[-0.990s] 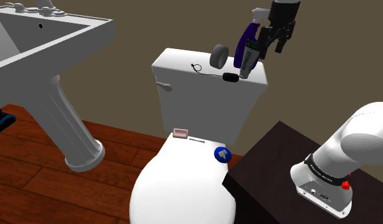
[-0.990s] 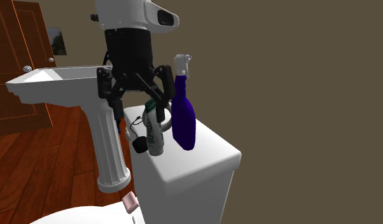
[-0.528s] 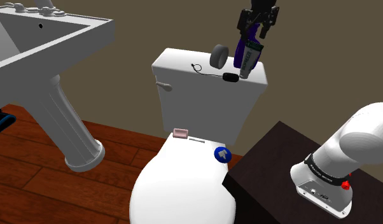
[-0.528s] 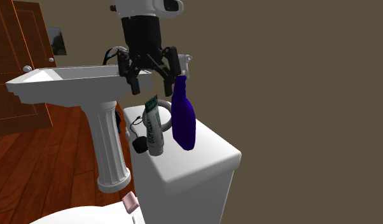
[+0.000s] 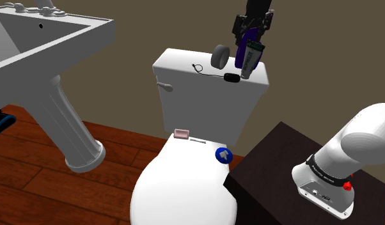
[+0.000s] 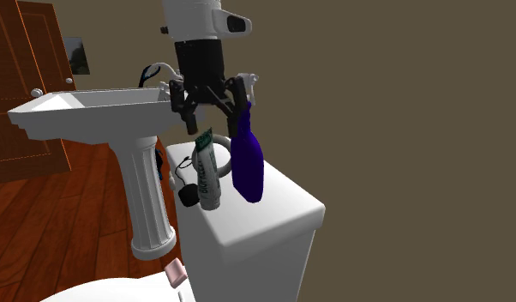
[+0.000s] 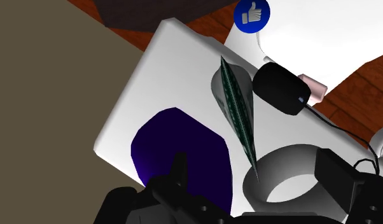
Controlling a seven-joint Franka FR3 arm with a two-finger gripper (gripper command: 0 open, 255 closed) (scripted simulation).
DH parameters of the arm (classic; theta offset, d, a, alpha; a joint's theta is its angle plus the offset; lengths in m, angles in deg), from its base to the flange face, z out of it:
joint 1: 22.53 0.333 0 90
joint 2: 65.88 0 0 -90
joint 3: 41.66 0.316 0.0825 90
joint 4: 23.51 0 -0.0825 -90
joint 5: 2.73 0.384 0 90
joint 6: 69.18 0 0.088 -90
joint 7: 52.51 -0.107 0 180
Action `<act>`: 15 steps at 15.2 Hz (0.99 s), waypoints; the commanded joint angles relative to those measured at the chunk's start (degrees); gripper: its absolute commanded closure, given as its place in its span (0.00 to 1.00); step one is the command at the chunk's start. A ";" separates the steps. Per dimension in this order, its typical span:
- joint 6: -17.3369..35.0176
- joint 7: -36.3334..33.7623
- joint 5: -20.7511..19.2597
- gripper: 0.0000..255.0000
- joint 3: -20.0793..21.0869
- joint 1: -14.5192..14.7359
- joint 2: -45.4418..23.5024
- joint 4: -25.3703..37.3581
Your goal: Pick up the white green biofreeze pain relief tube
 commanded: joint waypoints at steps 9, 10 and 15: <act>1.20 -0.13 0.03 1.00 0.05 0.04 0.18 -1.35; 1.20 -0.13 0.03 1.00 0.05 0.04 0.16 -1.33; -0.98 0.05 -0.01 1.00 -0.01 -0.02 -0.16 1.17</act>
